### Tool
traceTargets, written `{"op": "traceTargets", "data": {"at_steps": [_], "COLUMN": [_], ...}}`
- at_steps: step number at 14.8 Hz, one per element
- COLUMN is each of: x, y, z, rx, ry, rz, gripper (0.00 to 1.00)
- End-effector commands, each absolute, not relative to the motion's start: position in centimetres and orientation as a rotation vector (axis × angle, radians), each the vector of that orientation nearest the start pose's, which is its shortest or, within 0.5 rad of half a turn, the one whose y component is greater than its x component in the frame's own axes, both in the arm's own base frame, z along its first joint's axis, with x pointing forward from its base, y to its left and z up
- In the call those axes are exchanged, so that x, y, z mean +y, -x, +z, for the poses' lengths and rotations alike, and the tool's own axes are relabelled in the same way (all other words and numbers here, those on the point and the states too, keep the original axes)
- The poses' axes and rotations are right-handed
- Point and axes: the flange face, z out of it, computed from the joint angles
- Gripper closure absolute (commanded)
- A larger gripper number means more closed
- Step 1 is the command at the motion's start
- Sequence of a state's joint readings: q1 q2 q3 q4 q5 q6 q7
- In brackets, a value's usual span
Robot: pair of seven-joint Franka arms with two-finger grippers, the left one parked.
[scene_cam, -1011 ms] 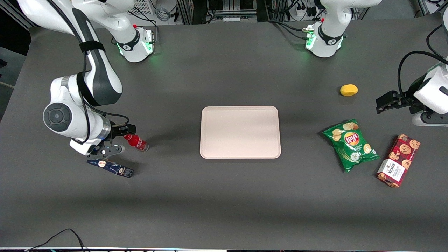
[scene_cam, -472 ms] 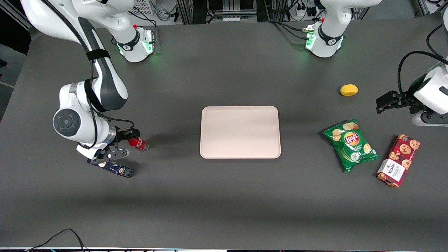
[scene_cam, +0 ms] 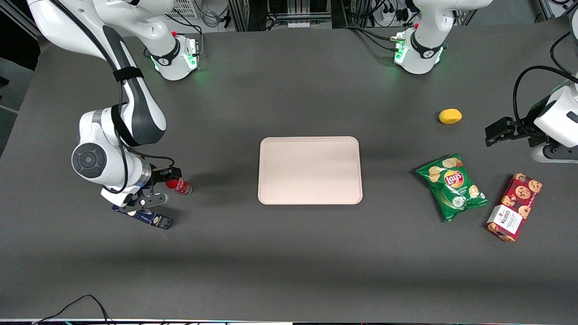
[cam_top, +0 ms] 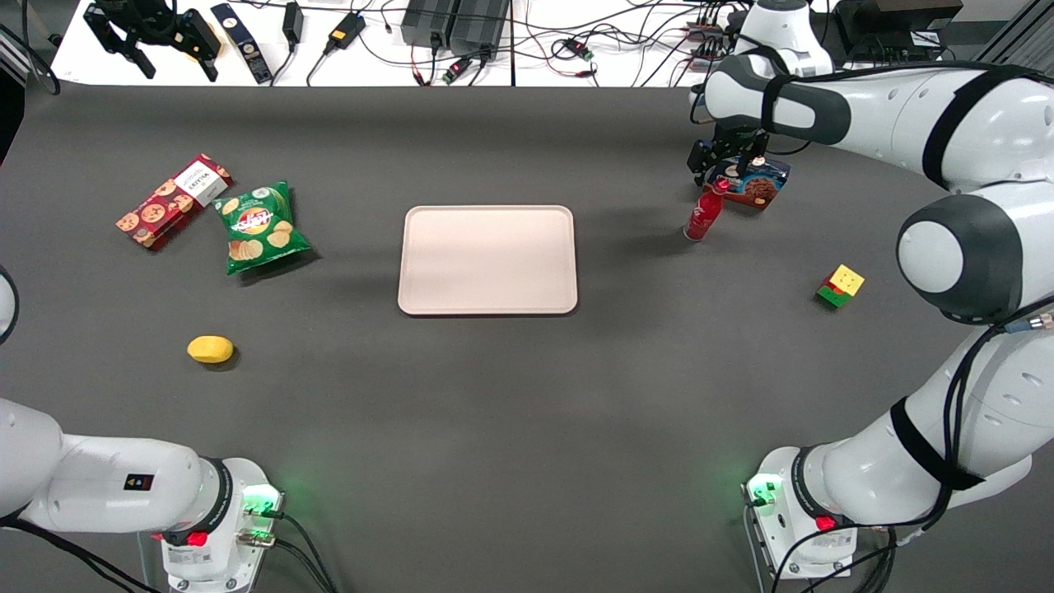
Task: Place coke bottle on tray
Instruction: 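Lower the right gripper and close it around the bottle neck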
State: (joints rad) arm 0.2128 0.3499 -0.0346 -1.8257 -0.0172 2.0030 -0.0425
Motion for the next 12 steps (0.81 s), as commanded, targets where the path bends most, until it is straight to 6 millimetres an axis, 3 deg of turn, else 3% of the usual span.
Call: {"op": "traceTargets", "data": {"at_steps": [1, 9, 12], "x": [10.3, 9.9, 10.0], "y": [-60.0, -58.4, -58.4], "z": [32.9, 32.6, 32.7], "rx": [-0.451, -0.431, -0.434], "ry": [3.139, 3.129, 3.129], "rz": [0.283, 0.307, 0.304], "gripper": [0.0, 0.0, 0.16]}}
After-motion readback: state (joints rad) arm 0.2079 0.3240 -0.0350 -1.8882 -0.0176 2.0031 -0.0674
